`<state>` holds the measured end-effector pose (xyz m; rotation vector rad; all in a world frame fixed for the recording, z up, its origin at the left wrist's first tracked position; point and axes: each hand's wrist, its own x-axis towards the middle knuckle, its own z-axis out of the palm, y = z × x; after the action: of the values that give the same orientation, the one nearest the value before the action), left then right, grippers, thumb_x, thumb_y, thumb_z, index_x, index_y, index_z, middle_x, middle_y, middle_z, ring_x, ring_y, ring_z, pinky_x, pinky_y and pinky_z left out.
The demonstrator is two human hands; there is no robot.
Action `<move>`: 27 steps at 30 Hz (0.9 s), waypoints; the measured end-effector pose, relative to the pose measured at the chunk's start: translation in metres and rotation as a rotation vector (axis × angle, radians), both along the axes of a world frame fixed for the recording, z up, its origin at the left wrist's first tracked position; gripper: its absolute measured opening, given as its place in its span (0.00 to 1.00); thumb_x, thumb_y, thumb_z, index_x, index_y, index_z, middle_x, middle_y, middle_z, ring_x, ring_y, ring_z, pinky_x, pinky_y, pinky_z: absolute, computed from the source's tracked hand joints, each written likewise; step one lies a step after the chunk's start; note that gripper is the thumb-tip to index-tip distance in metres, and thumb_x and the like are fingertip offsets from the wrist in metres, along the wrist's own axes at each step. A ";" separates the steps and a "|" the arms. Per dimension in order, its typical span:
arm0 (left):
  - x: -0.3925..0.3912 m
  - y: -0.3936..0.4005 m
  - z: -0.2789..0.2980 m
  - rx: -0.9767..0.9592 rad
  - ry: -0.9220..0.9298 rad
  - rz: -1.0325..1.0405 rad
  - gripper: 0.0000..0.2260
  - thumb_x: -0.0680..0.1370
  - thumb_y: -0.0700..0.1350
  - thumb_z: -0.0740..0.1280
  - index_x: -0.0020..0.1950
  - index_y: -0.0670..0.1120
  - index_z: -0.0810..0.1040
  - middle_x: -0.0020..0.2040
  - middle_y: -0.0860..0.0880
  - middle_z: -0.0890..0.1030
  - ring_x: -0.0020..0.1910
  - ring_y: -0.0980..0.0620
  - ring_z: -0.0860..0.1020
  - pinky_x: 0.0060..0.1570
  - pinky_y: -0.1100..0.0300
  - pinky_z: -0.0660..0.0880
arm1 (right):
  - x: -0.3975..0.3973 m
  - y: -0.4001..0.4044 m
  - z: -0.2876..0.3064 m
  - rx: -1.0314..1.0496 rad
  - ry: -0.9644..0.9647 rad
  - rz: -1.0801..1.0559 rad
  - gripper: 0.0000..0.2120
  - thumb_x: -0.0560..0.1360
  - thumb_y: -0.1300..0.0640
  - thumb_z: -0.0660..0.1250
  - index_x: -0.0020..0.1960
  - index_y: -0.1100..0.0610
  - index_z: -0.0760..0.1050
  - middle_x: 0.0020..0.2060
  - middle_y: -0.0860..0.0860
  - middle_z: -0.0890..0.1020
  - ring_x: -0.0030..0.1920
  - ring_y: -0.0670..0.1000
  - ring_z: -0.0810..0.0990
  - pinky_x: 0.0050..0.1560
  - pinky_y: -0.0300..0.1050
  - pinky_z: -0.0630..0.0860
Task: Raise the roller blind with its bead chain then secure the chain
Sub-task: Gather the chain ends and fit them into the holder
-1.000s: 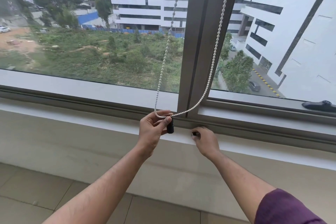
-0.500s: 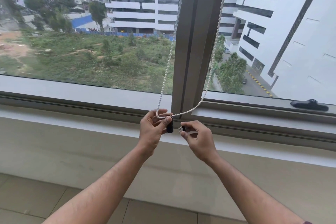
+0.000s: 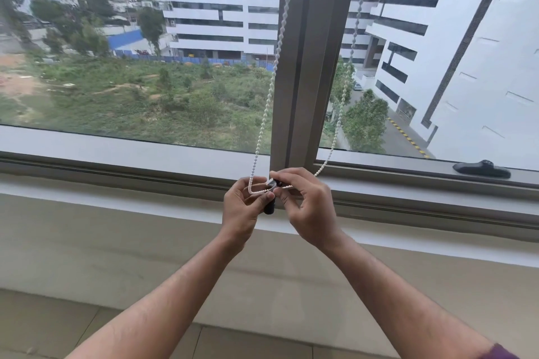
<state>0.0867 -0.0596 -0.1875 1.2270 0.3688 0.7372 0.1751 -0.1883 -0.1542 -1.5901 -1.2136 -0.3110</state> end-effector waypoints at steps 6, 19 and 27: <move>-0.003 0.000 0.003 0.039 -0.006 0.017 0.18 0.73 0.32 0.75 0.60 0.36 0.76 0.51 0.34 0.84 0.49 0.40 0.83 0.51 0.37 0.80 | 0.006 0.008 0.023 -0.158 -0.104 -0.056 0.15 0.74 0.68 0.73 0.58 0.59 0.85 0.50 0.51 0.86 0.49 0.49 0.85 0.53 0.46 0.82; -0.008 0.003 0.009 0.077 -0.030 0.010 0.16 0.73 0.34 0.76 0.58 0.38 0.78 0.44 0.40 0.86 0.39 0.41 0.81 0.42 0.46 0.81 | 0.008 0.011 0.035 -0.290 -0.111 0.000 0.15 0.74 0.69 0.73 0.58 0.56 0.86 0.50 0.50 0.87 0.49 0.51 0.86 0.55 0.49 0.81; -0.010 0.001 0.010 0.076 -0.027 0.004 0.19 0.72 0.29 0.75 0.60 0.33 0.75 0.50 0.28 0.82 0.45 0.39 0.81 0.45 0.42 0.79 | 0.007 0.011 0.037 -0.319 -0.096 0.019 0.16 0.75 0.69 0.72 0.59 0.55 0.86 0.50 0.50 0.87 0.50 0.50 0.85 0.55 0.48 0.81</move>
<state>0.0772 -0.0584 -0.1773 1.2864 0.3234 0.7762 0.1825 -0.1777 -0.1168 -1.8524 -1.4044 -0.1891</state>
